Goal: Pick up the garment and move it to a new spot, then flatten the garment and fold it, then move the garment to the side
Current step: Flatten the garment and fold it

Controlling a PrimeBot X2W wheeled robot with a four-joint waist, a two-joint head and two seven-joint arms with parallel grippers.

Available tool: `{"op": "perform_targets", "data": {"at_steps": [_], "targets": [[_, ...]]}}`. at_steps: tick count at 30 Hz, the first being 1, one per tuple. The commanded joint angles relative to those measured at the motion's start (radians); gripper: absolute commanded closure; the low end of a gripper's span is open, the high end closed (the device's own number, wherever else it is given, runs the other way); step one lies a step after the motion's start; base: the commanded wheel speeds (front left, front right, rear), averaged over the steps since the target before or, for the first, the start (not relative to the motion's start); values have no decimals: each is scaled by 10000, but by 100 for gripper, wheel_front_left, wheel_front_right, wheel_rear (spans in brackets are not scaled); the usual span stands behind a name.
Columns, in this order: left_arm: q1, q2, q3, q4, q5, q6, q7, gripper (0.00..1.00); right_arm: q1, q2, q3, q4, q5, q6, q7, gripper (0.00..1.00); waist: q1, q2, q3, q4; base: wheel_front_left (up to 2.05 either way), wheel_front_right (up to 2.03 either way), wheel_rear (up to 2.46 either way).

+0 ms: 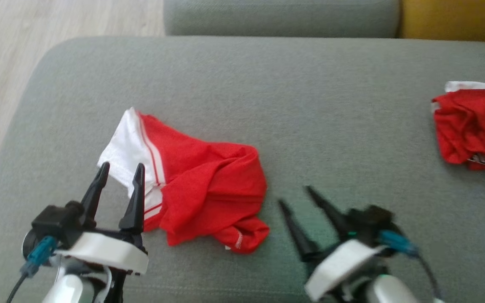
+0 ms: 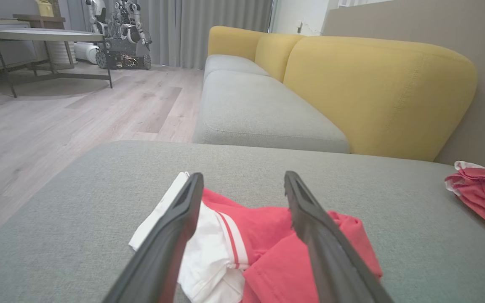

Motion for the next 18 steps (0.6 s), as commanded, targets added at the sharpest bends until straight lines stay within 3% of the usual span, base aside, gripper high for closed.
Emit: {"op": "perform_targets", "data": {"at_steps": [1, 7, 18], "targets": [[-699, 73, 396, -296, -12, 12, -130, 0, -840, -24, 777, -67, 238, -7, -21, 0, -1, 0, 292, 307, 0, 0, 0], [-1148, -75, 289, -114, 19, -123, -357, 0, -2077, -24, 2523, 1155, 1062, -7, -276, 0, -1, 0, 787, 884, 0, 0, 0], [-1619, -376, 137, 332, 16, -309, -665, 0, -3811, -24, 4130, 3075, 2491, -7, -708, 0, -1, 0, 1255, 1590, 0, 0, 0]]}}
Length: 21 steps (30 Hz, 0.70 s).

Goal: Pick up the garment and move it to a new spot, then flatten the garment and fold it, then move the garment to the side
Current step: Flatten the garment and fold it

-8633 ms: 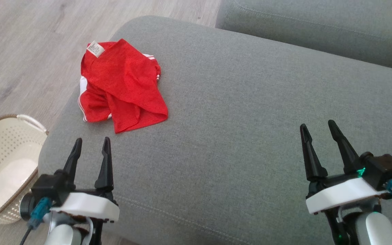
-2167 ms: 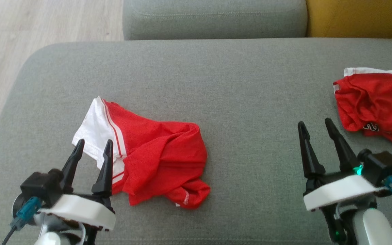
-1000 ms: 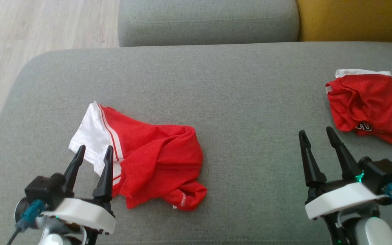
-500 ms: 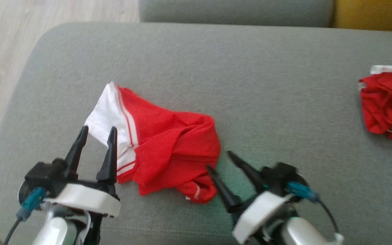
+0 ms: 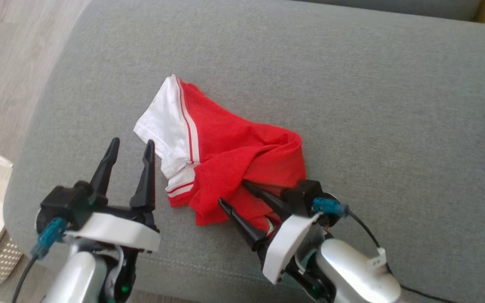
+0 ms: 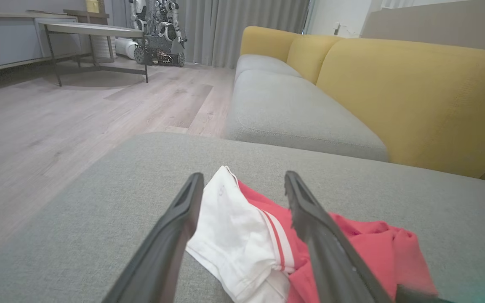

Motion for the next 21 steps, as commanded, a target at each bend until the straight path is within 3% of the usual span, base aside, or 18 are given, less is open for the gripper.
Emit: {"op": "perform_targets", "data": {"at_steps": [1, 4, 5, 6, 7, 14, 21], "targets": [[-601, 50, 331, -247, 18, -53, -121, 0, -444, 114, 315, -18, 366, -7, -119, 0, -1, 0, 111, 122, 0, 0, 0], [-653, 6, 318, -156, 16, -93, -173, 0, -803, 114, 582, 389, 749, -7, -239, 0, -1, 0, 168, 152, 0, 0, 0], [-671, -8, 316, -138, 17, -98, -186, 0, -912, 114, 672, 487, 868, -7, -294, 34, -1, 0, 187, 145, 0, 0, 0], [-690, -17, 314, -120, 22, -101, -197, 0, -1015, 114, 754, 541, 991, -7, -385, 76, -1, 0, 200, 131, 0, 0, 0], [-703, -16, 323, -102, 24, -102, -208, 0, -1108, 114, 843, 593, 1096, -7, -446, 100, -1, 0, 211, 93, 0, 0, 0], [-707, 25, 383, -88, 41, -97, -262, 0, -1500, 114, 649, 600, 1240, -7, -1107, 100, -1, 0, 153, -452, 0, 0, 0], [-674, 97, 388, -145, 73, -58, -270, 0, -1158, -397, -1141, 44, 616, -7, -1370, 100, -1, 0, -27, -1152, 0, 0, 0]]}}
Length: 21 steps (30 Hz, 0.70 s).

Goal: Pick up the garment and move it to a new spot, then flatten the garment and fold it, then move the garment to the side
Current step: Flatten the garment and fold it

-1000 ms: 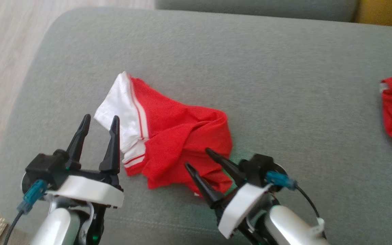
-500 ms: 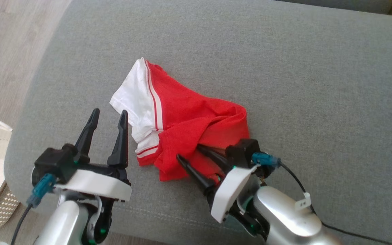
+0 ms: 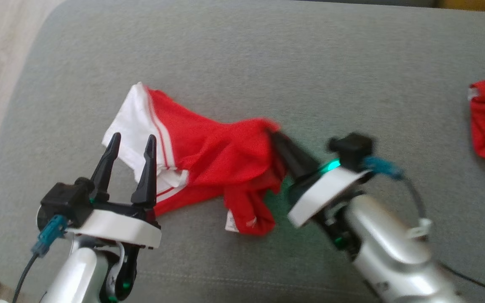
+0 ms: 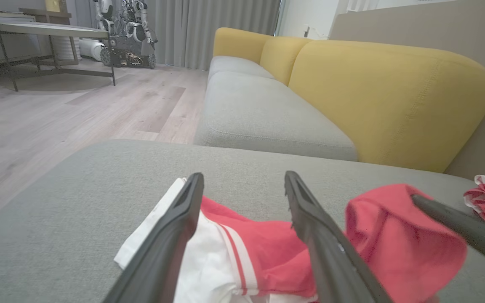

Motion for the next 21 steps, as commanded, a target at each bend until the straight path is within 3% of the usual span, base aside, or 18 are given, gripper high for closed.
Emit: {"op": "perform_targets", "data": {"at_steps": [1, 12, 17, 18, 19, 21], "targets": [[-414, 223, 442, -324, 51, 29, -83, 0, 193, -49, -229, -430, -137, -7, 23, 100, 0, 0, -87, -245, 0, 0, 0], [-521, 312, 308, -492, 72, 16, 31, 0, 1438, -800, -3912, -984, -867, -7, 1011, 100, 0, 0, 64, -859, 0, 0, 0], [-625, 310, 241, -525, 85, -1, 53, 0, 1497, -781, -4794, -619, -819, -7, 1185, 100, 0, 0, 194, -959, 0, 0, 0], [-645, 311, 228, -524, 84, -7, 56, 0, 1480, -756, -4895, -505, -791, -7, 1235, 69, 0, 0, 212, -982, 0, 0, 0], [-661, 311, 218, -521, 81, -9, 57, 0, 1455, -747, -4982, -410, -816, -7, 1232, 0, 0, 0, 224, -1005, 0, 0, 0], [-683, 312, 204, -504, 78, -7, 55, 0, 1436, -698, -5078, -299, -867, -7, 1199, 0, 0, 0, 226, -1047, 0, 0, 0]]}}
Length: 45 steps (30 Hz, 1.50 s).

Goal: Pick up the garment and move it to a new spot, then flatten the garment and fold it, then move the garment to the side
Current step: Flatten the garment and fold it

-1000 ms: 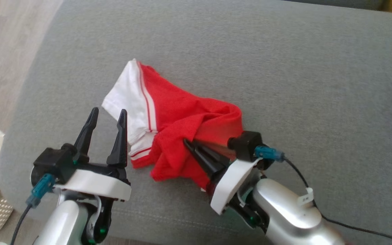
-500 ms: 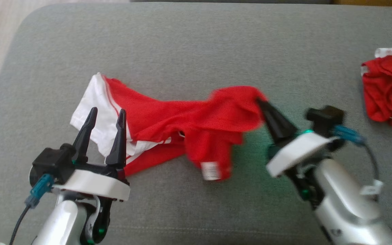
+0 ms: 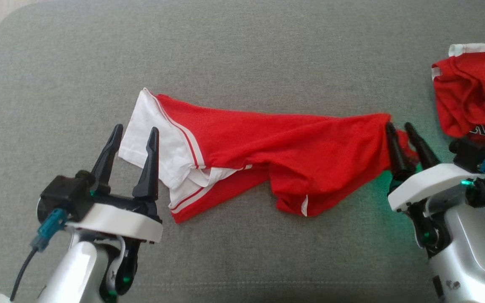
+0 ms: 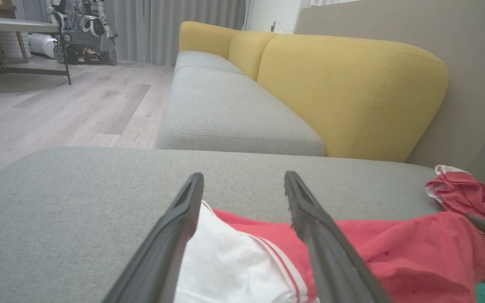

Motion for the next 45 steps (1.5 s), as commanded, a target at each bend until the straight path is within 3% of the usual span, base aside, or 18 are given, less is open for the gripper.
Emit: {"op": "perform_targets", "data": {"at_steps": [1, 7, 13, 23, 32, 45], "targets": [[-437, 258, 313, -331, 74, -2, -42, 0, -144, -15, 86, -331, -67, -7, -129, 0, -1, 0, -20, -40, 0, 0, 0], [-315, 267, 300, -278, 54, 69, -60, 0, 221, -108, -298, -911, -574, -7, -587, 0, -1, 0, -275, -202, 0, 0, 0], [-50, 313, 354, -300, 48, 207, -95, 0, 861, -122, -900, -2582, -1643, -7, -838, 0, -1, 0, -613, -328, 0, 0, 0], [524, 377, 357, -276, 35, 397, -141, 0, 2557, 430, -788, -5250, -3186, -7, -138, 0, -1, 0, -1176, -358, 0, 0, 0], [1063, 558, 364, -400, 32, 573, -84, 0, 3654, 756, -583, -5875, -3509, -7, 199, 0, -1, 0, -1499, -389, 0, 0, 0], [1056, 660, 320, -580, 54, 687, 24, 0, 3674, 892, -540, -5919, -3484, -7, 300, 0, -1, 0, -1459, -361, 0, 0, 0]]}}
